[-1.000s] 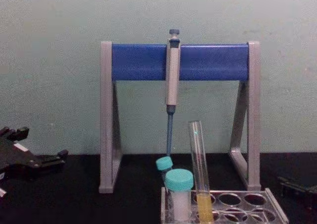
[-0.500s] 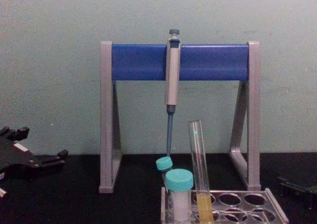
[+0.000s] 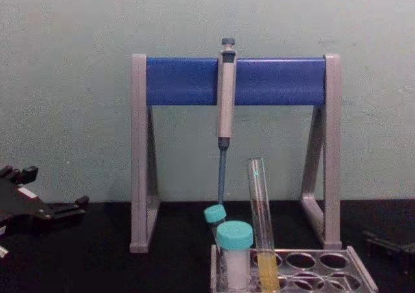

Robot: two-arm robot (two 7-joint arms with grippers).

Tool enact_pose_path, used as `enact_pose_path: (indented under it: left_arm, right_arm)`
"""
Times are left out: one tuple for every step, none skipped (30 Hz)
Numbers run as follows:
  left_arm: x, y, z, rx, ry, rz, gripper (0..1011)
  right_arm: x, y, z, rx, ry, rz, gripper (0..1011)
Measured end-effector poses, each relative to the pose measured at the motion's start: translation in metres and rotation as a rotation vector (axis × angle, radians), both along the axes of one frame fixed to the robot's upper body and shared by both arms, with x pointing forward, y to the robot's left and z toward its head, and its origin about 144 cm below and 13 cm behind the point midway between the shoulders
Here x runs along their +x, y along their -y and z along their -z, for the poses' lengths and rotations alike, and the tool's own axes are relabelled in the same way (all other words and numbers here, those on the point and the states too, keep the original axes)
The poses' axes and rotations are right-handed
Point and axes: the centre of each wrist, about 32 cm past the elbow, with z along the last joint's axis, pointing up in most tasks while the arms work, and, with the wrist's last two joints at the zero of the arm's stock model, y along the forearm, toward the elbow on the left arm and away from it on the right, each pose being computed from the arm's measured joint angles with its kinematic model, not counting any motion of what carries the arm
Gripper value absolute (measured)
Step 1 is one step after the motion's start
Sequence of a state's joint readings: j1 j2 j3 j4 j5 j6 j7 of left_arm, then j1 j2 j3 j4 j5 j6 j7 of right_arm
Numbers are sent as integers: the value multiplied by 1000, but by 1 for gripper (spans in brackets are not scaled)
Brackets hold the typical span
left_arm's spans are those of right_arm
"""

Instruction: Pick up the test tube from the test tube rack, shake it, then place it back into the test tube rack.

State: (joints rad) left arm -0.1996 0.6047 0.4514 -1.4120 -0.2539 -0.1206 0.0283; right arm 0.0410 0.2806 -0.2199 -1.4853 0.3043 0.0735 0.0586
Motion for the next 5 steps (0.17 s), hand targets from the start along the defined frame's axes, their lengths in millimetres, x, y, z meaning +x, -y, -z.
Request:
enact_pose_path:
  left_arm:
    - [0,0,0,0,0,0,1001]
    - [0,0,0,0,0,0,1001]
    - [0,0,0,0,0,0,1001]
    - [0,0,0,0,0,0,1001]
    - [0,0,0,0,0,0,1002]
  right_arm:
    - [0,0,0,0,0,0,1000]
    - [0,0,0,0,0,0,1000]
    - [0,0,0,0,0,0,1000]
    - [0,0,0,0,0,0,1000]
    - [0,0,0,0,0,0,1000]
